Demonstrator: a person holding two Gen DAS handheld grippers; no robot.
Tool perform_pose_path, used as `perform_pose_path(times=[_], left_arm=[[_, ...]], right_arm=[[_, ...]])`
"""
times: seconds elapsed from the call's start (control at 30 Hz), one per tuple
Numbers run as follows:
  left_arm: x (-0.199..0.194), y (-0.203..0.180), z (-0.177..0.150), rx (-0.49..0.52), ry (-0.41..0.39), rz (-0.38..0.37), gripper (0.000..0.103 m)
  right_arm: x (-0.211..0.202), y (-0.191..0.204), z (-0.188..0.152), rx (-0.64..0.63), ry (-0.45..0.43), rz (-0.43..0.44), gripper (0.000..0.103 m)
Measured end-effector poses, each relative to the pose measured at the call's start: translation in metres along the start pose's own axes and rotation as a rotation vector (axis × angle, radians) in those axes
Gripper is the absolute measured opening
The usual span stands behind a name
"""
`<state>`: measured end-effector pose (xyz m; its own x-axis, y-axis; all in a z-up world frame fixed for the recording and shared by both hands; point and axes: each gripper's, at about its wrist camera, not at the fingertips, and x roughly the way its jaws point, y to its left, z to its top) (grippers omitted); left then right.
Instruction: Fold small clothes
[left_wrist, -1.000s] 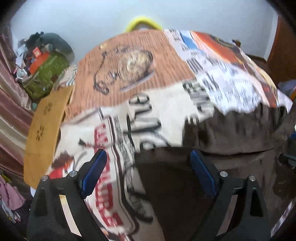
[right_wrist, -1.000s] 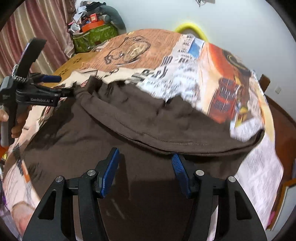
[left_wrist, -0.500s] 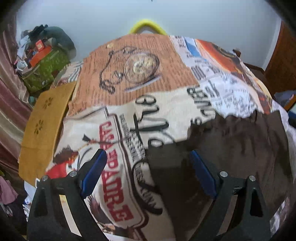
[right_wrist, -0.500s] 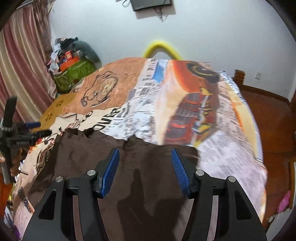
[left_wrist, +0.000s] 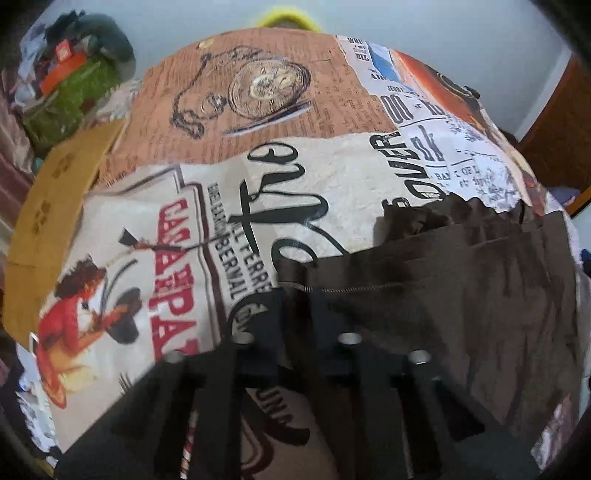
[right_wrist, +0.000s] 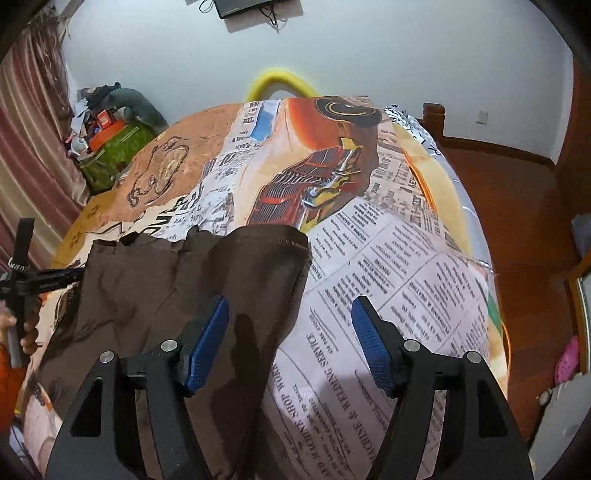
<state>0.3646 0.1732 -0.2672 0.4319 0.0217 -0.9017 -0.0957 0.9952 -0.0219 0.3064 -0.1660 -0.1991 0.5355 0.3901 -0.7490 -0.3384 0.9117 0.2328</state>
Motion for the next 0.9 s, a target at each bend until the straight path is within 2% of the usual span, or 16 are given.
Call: perform_pose_path(times=[0.2, 0.3, 0.37, 0.4, 0.43, 0.5, 0.53, 0.7, 0.9], left_arm=[[-0.006, 0.003, 0.007, -0.022, -0.049, 0.036, 0.002], [-0.004, 0.004, 0.009, -0.029, -0.027, 0.057, 0.003], [-0.005, 0.002, 0.009, -0.012, 0.002, 0.047, 0.014], [-0.009, 0.0, 0.009, 0.008, 0.014, 0.039, 0.027], [-0.012, -0.002, 0.008, 0.018, 0.009, 0.039, 0.034], [-0.026, -0.009, 0.008, 0.051, -0.037, 0.061, 0.061], [-0.033, -0.012, 0.008, 0.071, -0.062, 0.071, 0.066], [-0.054, -0.035, 0.013, 0.159, -0.11, 0.045, 0.078], [-0.027, -0.061, 0.03, 0.196, -0.046, 0.012, 0.078]], right_arm=[[-0.003, 0.009, -0.011, -0.059, -0.001, -0.023, 0.065], [-0.006, 0.011, -0.018, -0.075, 0.002, -0.03, 0.065], [-0.009, 0.012, -0.023, -0.075, 0.003, -0.028, 0.065], [-0.012, 0.012, -0.026, -0.074, 0.003, -0.028, 0.065], [-0.014, 0.013, -0.029, -0.072, 0.003, -0.029, 0.065], [-0.021, 0.012, -0.036, -0.071, 0.003, -0.038, 0.065], [-0.023, 0.012, -0.038, -0.07, 0.0, -0.044, 0.065], [-0.042, 0.014, -0.054, -0.06, -0.015, -0.057, 0.065], [-0.051, 0.02, -0.073, -0.047, -0.012, -0.052, 0.066]])
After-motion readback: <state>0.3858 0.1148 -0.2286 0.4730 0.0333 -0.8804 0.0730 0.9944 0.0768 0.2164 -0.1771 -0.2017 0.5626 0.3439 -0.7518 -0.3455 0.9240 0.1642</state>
